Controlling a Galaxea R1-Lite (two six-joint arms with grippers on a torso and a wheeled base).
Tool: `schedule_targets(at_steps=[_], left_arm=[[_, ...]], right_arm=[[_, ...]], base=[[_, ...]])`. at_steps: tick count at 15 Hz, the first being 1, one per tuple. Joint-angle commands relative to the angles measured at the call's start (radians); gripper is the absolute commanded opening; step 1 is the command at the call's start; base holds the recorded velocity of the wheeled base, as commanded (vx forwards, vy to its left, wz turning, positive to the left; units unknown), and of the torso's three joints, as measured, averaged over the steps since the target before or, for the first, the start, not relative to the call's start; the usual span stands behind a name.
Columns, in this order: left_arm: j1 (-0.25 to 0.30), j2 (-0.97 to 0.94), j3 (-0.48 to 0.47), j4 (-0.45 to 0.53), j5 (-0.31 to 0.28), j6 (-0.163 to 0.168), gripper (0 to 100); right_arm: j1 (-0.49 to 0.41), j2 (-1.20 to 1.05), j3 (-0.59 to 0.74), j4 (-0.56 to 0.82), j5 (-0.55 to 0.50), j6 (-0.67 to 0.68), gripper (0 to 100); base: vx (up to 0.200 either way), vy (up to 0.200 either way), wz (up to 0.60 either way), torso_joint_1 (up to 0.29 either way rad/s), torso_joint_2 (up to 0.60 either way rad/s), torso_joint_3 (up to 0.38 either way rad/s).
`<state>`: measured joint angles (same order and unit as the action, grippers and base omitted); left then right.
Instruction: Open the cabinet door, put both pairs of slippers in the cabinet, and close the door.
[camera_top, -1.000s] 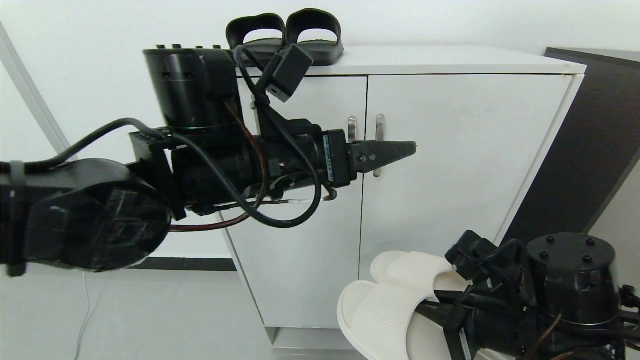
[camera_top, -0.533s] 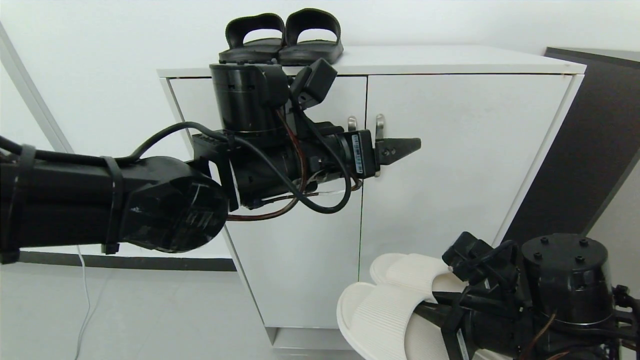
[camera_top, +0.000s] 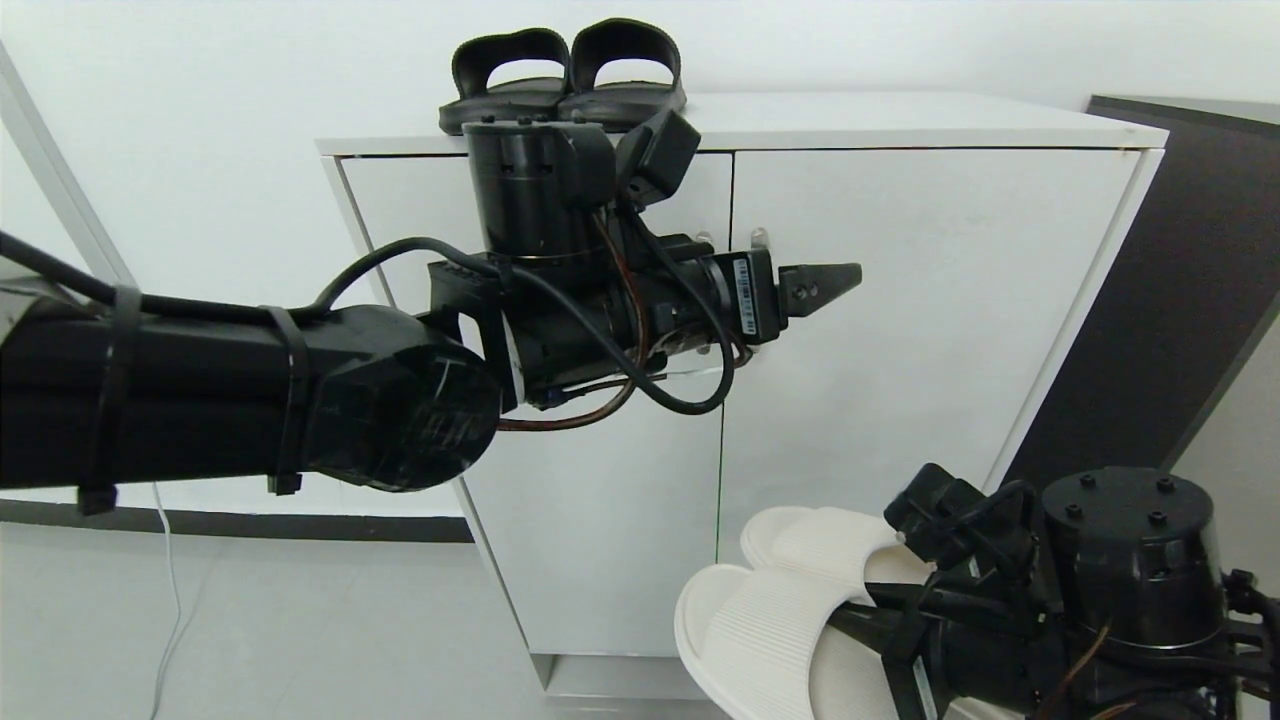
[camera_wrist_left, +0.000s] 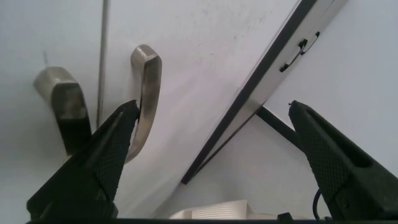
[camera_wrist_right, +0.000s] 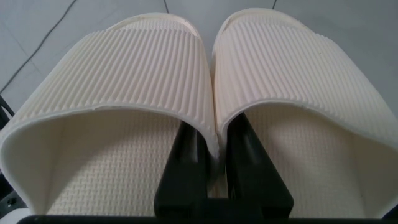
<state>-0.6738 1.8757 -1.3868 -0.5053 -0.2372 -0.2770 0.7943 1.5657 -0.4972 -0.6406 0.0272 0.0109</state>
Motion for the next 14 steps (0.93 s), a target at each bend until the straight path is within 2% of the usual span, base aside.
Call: schedule_targets(at_steps=[1, 3, 4, 9, 14], left_arm=[[-0.009, 0.023, -0.011, 0.001, 0.001, -0.001, 100], [-0.010, 0.036, -0.017, 0.001, 0.001, -0.001, 100], [-0.010, 0.036, -0.017, 0.001, 0.001, -0.002, 0], [-0.010, 0.017, 0.002, -0.001, 0.006, -0.005, 0], [-0.044, -0.046, 0.081, -0.007, 0.006, -0.005, 0]], right_arm=[[0.000, 0.002, 0.000, -0.001, 0.000, 0.000, 0], [0.000, 0.000, 0.002, -0.001, 0.000, 0.000, 0], [0.000, -0.001, 0.003, -0.001, 0.000, 0.000, 0], [0.002, -0.010, 0.019, -0.001, 0.020, 0.000, 0], [0.002, -0.069, 0.101, -0.047, 0.175, -0.066, 0]], base=[[0.000, 0.000, 0.00, 0.000, 0.00, 0.000], [0.000, 0.000, 0.00, 0.000, 0.00, 0.000], [0.000, 0.000, 0.00, 0.000, 0.00, 0.000], [0.000, 0.000, 0.00, 0.000, 0.00, 0.000], [0.000, 0.000, 0.00, 0.000, 0.00, 0.000]])
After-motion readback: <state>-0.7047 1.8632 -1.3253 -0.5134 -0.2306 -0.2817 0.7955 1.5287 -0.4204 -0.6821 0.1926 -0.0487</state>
